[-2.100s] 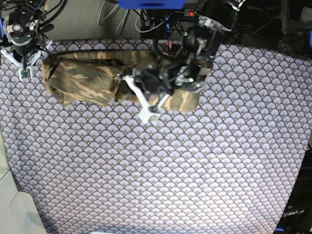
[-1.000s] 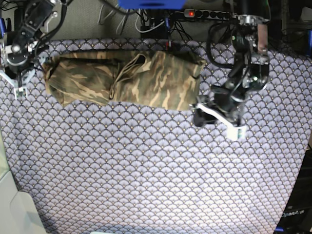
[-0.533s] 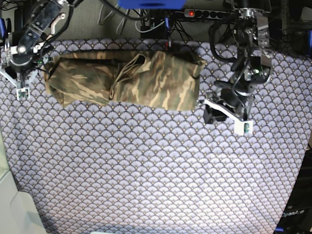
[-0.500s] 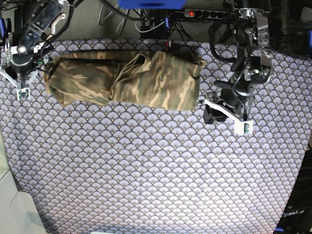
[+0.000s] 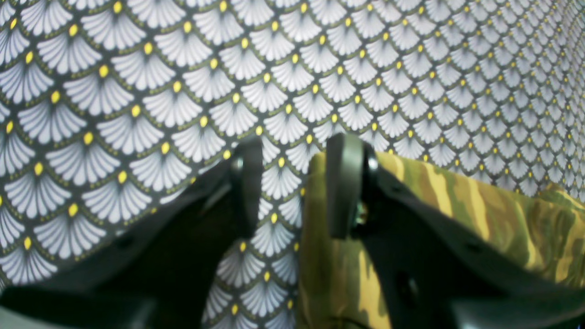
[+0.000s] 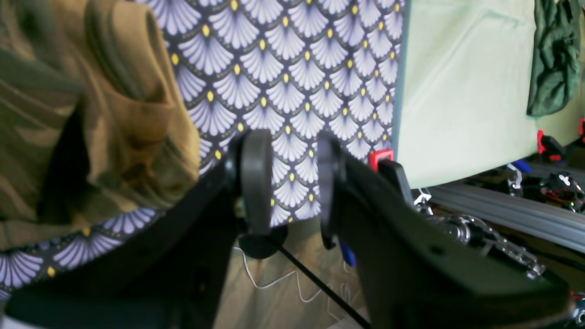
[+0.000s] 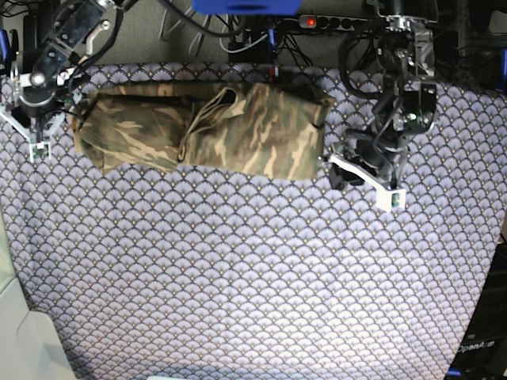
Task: Fold the T-shirt properly
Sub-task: 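Release the folded end and raise the left gripper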
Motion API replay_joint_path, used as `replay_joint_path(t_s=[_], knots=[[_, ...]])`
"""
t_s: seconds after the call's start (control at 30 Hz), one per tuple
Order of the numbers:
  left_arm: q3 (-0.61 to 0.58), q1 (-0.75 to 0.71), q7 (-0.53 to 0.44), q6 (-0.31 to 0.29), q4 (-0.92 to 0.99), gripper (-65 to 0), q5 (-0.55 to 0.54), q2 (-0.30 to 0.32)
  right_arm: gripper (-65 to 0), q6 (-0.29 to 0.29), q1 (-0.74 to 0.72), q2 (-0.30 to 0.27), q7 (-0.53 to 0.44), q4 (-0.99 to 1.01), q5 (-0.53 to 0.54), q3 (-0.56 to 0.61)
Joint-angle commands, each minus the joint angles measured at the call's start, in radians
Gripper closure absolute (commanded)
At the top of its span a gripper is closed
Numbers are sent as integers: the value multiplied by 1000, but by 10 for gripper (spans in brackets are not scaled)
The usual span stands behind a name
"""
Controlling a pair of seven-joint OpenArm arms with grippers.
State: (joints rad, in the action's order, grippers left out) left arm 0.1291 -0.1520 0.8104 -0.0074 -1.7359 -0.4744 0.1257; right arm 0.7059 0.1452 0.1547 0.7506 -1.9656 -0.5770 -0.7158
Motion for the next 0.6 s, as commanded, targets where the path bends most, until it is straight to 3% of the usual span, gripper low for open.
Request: replay_joint_path(t_s=[0.0,0.23,0.43,0.57], knots=[[2,9,-16,-7,-19,-226,-7,9,-185,-8,-5,-7,-10,-16,-4,0],[-1,9,-16,-7,-19,-226,-14,9,-188,-8,-8,-7,-10,-16,-4,0],[-3,9,-15,-9,-20,-226,-16,7,-279,-8,8,-7,-12,-22,-5,2],[-3,10,-15,-9,-19,-226,-16,5,-290,-8,21,-5,-10,-27,-5,15]])
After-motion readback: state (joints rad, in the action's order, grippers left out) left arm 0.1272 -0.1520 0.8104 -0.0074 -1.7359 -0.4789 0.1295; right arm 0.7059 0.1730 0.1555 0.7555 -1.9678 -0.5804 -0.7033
